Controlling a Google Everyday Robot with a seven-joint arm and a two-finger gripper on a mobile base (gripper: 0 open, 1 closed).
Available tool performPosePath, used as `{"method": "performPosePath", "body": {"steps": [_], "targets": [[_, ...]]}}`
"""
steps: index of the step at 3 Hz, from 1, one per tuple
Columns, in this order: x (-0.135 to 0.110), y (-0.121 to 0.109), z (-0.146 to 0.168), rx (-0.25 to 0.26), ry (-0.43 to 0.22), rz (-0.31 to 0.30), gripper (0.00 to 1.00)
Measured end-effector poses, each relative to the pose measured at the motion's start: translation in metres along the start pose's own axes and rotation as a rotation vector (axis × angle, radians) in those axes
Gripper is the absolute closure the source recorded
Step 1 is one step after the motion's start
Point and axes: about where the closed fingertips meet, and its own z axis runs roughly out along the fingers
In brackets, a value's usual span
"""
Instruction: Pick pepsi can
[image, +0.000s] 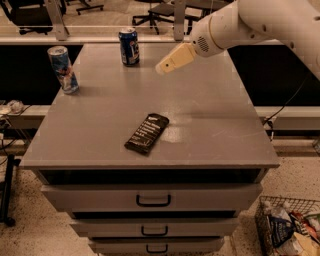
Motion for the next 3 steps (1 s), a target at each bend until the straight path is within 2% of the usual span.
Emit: {"method": "performPosePath", "body": {"steps": [1, 2, 3], "targets": [[-0.007, -0.011, 0.036, 0.036, -0.098, 0.090, 0.00], [-0.019, -0.030, 0.069, 0.081, -0.193, 0.148, 0.00], [-0.030, -0.055, 0.126, 0.090, -0.256, 0.183, 0.00]]}}
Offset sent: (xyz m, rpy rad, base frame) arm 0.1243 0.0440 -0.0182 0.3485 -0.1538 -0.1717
